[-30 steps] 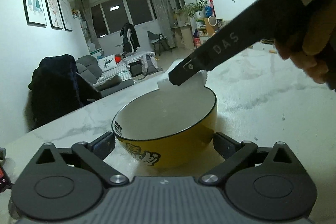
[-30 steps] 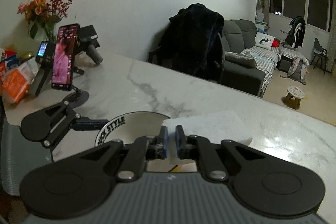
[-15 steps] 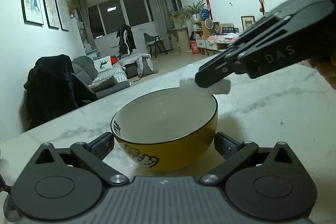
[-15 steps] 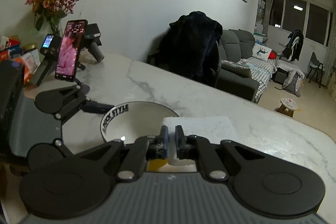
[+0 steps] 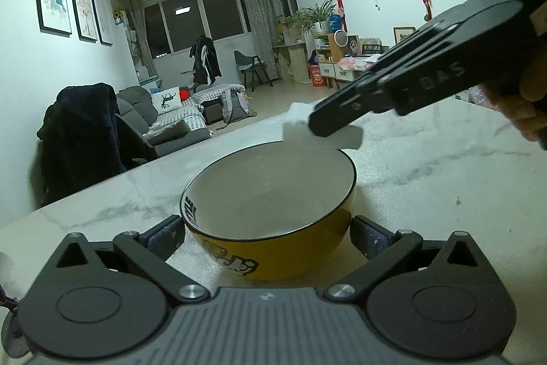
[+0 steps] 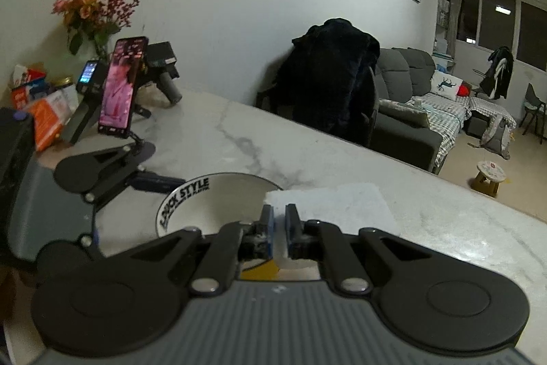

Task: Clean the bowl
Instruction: 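Lower the sponge in the right tool into the bowl's interior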

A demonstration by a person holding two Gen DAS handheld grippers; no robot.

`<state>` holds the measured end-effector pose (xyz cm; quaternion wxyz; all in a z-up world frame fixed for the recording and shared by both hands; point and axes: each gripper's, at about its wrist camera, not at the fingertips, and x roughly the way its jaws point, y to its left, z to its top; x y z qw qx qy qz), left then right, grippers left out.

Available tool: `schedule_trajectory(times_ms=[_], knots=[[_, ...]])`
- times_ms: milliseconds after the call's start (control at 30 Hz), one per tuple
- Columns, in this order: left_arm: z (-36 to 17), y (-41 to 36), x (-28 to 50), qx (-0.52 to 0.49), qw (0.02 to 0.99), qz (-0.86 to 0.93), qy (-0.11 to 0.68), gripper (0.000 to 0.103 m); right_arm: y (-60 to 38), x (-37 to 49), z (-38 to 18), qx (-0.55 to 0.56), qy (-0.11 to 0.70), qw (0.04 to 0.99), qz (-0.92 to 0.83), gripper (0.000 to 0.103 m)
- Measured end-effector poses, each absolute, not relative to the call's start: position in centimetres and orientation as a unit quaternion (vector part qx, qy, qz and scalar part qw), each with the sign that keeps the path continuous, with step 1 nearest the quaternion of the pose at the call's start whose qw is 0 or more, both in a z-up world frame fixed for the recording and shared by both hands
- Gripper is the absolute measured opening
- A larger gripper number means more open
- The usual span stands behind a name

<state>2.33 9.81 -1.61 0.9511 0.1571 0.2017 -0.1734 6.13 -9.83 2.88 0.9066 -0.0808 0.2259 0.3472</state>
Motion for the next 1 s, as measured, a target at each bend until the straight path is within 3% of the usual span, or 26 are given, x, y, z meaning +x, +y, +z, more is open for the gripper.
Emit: schedule_trajectory(times_ms=[1000], knots=[[-1.9,8.8,2.0,0.153,0.951,-0.176,0.204,0.102,-10.1,6.3,2.8,-0.058,0.228,0.902,0.362,0.007]])
